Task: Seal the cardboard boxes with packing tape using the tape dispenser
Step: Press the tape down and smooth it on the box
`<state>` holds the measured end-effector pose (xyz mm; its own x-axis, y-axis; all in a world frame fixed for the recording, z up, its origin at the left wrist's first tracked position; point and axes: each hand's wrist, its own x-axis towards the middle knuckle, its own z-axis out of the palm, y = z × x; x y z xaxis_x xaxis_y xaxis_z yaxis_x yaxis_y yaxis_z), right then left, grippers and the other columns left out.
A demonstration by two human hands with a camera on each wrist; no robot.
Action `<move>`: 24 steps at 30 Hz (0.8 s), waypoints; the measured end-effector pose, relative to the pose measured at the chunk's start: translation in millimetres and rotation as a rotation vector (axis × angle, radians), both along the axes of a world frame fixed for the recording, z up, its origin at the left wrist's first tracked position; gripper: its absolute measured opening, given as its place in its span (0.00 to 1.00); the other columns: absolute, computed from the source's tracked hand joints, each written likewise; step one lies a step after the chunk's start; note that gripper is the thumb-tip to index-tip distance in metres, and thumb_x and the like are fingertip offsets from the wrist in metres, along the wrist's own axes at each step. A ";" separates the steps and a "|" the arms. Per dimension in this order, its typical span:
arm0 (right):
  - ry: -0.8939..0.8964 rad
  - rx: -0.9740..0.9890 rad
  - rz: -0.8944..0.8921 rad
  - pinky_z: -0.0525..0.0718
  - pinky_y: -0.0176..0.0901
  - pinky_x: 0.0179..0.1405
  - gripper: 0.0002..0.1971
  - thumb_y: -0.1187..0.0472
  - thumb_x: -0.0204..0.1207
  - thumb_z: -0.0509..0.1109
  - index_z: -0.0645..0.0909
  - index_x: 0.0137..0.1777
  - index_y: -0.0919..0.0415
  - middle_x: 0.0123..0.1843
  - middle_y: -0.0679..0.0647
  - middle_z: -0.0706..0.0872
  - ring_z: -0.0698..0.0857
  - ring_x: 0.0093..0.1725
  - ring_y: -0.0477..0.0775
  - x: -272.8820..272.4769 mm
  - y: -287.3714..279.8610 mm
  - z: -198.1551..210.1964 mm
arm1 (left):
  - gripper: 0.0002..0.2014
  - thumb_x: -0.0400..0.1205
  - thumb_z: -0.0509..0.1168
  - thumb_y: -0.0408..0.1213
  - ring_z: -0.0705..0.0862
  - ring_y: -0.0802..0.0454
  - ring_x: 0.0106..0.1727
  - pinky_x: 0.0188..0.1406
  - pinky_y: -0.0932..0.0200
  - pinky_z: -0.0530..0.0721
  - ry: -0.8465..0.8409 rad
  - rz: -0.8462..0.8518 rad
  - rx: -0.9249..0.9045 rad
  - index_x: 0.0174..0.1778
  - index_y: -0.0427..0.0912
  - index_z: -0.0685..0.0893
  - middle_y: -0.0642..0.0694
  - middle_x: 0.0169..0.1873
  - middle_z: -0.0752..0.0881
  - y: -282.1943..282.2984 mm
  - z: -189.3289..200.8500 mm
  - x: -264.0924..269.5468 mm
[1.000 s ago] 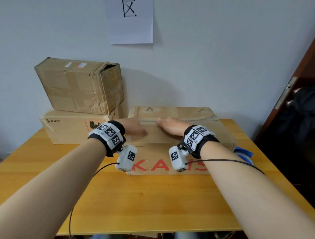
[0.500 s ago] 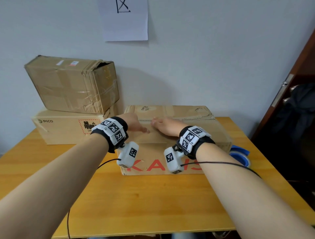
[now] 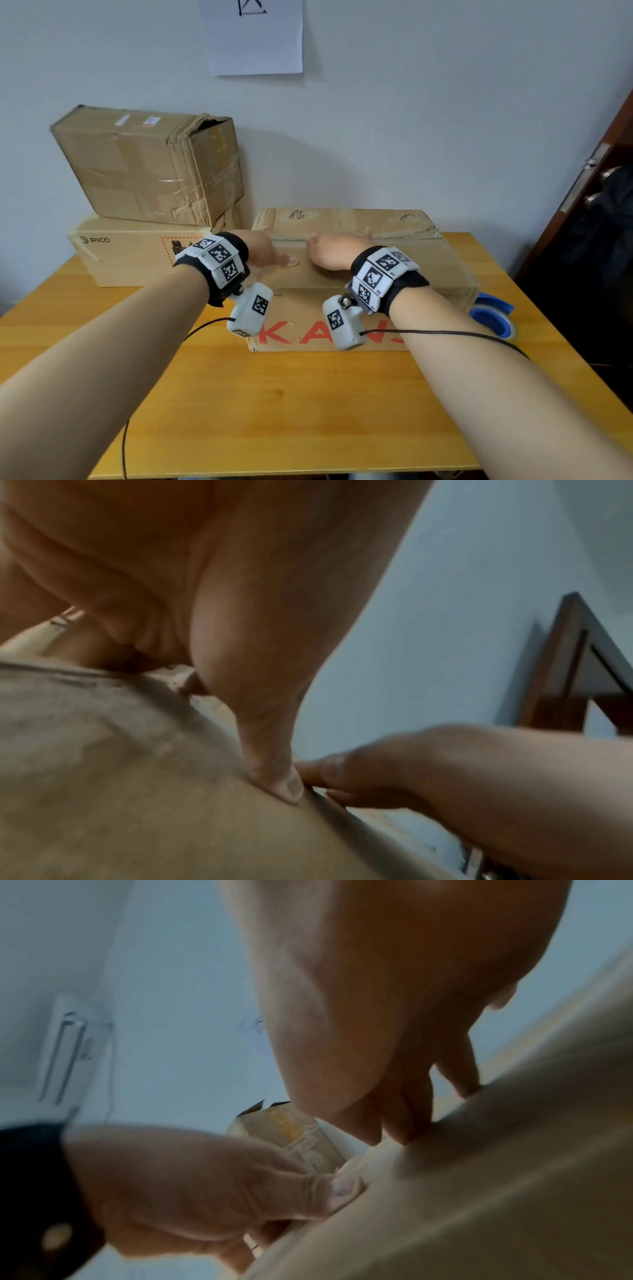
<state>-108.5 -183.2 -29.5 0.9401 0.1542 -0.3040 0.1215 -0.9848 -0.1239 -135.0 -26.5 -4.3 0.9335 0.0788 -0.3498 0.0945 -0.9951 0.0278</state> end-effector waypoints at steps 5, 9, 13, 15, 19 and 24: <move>0.041 0.022 0.168 0.43 0.78 0.83 0.29 0.50 0.88 0.41 0.63 0.87 0.53 0.88 0.59 0.63 0.59 0.87 0.67 -3.8 29.8 5.7 | 0.23 0.92 0.54 0.47 0.77 0.43 0.73 0.66 0.56 0.72 -0.004 -0.122 -0.022 0.78 0.36 0.74 0.40 0.74 0.79 -15.2 10.6 -13.2; 0.013 0.081 0.126 0.32 0.81 0.79 0.28 0.45 0.89 0.36 0.62 0.87 0.41 0.88 0.52 0.62 0.55 0.88 0.64 0.0 21.8 8.1 | 0.23 0.93 0.52 0.44 0.74 0.42 0.76 0.72 0.55 0.68 -0.008 -0.080 -0.105 0.82 0.37 0.70 0.37 0.76 0.75 -19.3 13.7 -14.6; 0.029 0.026 0.116 0.33 0.82 0.77 0.32 0.42 0.87 0.34 0.69 0.83 0.44 0.87 0.54 0.66 0.61 0.86 0.64 2.2 8.4 9.1 | 0.24 0.92 0.52 0.48 0.76 0.40 0.75 0.74 0.51 0.70 -0.004 -0.142 -0.038 0.77 0.35 0.75 0.40 0.74 0.78 -26.4 13.4 -12.8; 0.031 0.039 0.047 0.36 0.81 0.79 0.31 0.43 0.88 0.36 0.64 0.86 0.46 0.88 0.54 0.62 0.59 0.87 0.64 2.2 -5.5 10.2 | 0.26 0.92 0.51 0.50 0.77 0.41 0.73 0.74 0.49 0.72 -0.013 -0.124 -0.004 0.75 0.34 0.76 0.38 0.73 0.79 -29.3 15.7 -11.3; 0.001 0.103 -0.019 0.53 0.65 0.86 0.25 0.56 0.93 0.42 0.62 0.88 0.53 0.88 0.55 0.62 0.64 0.85 0.61 -4.6 -57.2 14.1 | 0.27 0.92 0.50 0.52 0.77 0.42 0.74 0.70 0.51 0.72 -0.030 -0.117 0.013 0.75 0.34 0.77 0.39 0.74 0.79 -32.4 19.0 -8.0; -0.028 0.045 -0.143 0.71 0.47 0.70 0.23 0.64 0.92 0.44 0.68 0.84 0.61 0.81 0.63 0.74 0.75 0.76 0.63 -8.6 -117.6 17.7 | 0.28 0.91 0.52 0.54 0.76 0.42 0.75 0.72 0.50 0.71 -0.033 -0.107 0.041 0.76 0.34 0.76 0.39 0.75 0.79 -31.1 15.7 -5.8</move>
